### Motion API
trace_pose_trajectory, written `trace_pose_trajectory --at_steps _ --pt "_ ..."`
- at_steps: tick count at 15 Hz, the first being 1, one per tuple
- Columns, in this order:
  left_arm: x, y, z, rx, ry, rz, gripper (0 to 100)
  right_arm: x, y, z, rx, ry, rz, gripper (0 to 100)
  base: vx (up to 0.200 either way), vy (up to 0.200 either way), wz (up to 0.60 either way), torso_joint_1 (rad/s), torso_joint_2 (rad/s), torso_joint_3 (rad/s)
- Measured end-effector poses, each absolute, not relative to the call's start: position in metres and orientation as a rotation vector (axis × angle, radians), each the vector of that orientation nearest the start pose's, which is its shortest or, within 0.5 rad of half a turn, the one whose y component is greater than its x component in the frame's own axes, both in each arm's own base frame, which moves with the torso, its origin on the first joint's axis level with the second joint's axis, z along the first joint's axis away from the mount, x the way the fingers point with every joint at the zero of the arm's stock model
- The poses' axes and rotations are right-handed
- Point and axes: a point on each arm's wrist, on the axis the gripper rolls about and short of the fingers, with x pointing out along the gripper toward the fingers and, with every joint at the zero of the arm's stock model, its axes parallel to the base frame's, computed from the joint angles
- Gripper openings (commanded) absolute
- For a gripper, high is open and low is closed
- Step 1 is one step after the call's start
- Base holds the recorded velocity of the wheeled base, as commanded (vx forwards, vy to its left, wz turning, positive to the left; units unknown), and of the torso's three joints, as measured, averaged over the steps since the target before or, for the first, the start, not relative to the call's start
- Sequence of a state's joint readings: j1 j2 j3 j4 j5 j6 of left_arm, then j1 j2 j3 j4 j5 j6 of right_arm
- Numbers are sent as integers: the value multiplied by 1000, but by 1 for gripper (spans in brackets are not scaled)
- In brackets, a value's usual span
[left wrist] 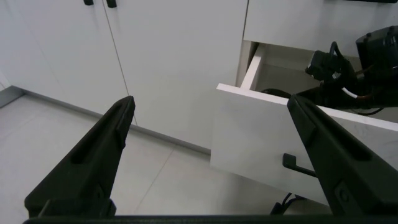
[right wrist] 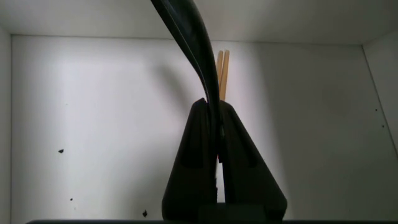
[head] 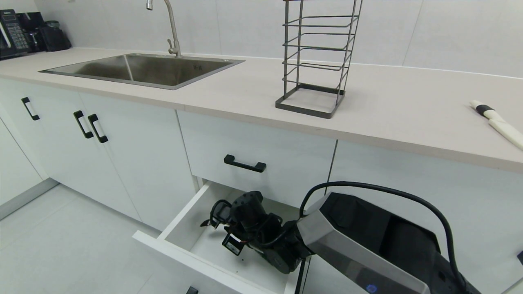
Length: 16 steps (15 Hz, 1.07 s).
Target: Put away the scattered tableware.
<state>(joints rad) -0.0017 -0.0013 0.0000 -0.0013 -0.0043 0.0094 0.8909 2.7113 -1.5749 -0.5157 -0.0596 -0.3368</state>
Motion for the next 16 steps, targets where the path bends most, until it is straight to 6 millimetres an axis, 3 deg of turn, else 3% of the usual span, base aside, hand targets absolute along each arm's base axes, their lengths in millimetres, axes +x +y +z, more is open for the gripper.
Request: trace_pose_trajectory --at_steps 10,13,16 --pt "-23 0 76 9 -3 -6 100 315 393 -50 -526 291 909 100 0 0 0 0 0 0" --pt "-23 0 76 9 -3 -6 100 305 396 -9 -496 227 921 100 0 0 0 0 0 0" --pt "-23 0 76 9 -3 -6 100 281 382 39 -462 170 935 100 0 0 0 0 0 0"
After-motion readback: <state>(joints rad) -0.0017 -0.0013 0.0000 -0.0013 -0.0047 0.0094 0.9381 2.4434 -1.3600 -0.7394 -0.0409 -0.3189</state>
